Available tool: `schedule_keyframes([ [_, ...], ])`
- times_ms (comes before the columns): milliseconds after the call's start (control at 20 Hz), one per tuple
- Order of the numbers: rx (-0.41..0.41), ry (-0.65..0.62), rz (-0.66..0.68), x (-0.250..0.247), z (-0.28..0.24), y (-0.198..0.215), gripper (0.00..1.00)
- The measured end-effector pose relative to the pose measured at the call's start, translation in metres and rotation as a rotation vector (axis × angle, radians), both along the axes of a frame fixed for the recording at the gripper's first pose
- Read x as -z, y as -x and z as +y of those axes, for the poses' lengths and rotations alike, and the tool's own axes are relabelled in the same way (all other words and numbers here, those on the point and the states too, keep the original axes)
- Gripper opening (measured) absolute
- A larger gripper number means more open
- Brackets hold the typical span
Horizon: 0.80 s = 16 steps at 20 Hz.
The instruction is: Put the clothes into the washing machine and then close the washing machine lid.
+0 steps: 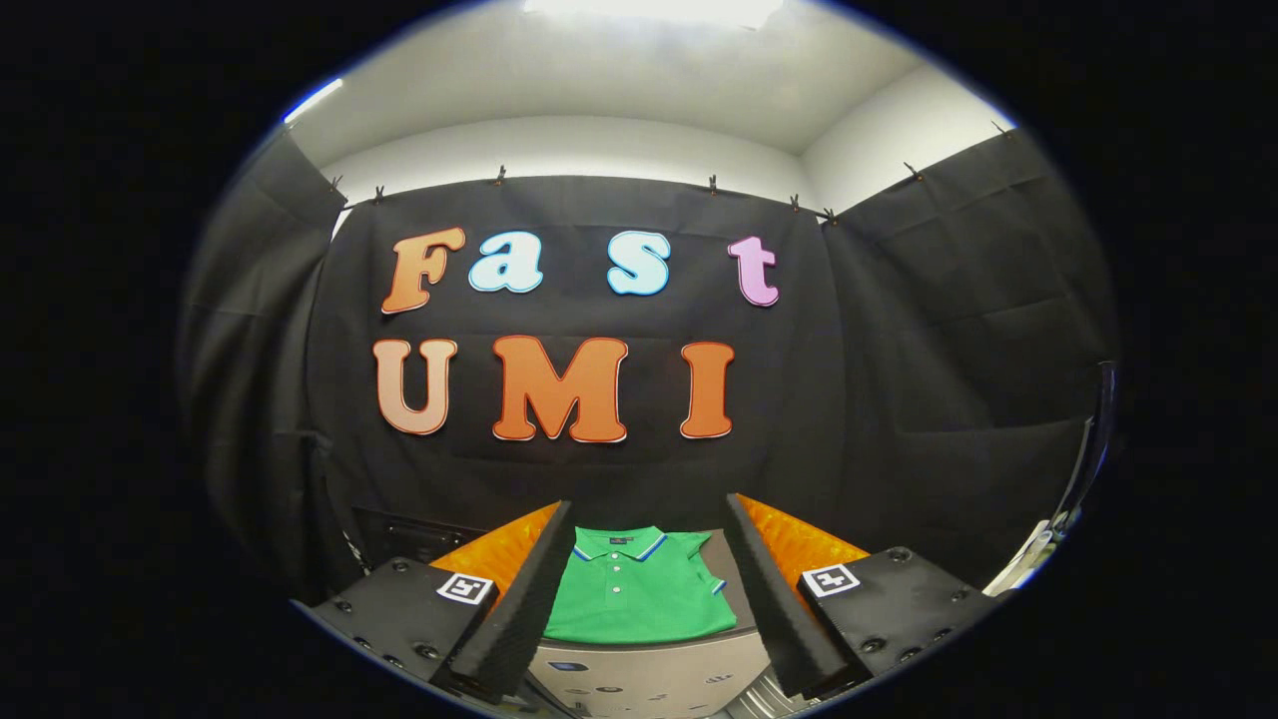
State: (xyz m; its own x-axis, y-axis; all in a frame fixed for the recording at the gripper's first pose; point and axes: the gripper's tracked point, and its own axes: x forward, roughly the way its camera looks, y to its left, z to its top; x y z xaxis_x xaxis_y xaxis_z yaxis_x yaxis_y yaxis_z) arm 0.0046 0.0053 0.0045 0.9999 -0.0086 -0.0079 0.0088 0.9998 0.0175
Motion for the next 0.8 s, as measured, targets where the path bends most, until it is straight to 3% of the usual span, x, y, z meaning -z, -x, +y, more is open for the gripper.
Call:
schedule_keyframes([
  [300,0.076,-0.067,-0.012,-0.009,0.001,-0.013,0.97],
  [550,0.059,-0.026,0.082,0.002,0.019,-0.058,0.97],
  [700,0.035,-0.046,0.229,0.026,0.025,-0.102,0.97],
  [800,-0.027,-0.071,0.364,0.048,0.033,-0.136,0.98],
])
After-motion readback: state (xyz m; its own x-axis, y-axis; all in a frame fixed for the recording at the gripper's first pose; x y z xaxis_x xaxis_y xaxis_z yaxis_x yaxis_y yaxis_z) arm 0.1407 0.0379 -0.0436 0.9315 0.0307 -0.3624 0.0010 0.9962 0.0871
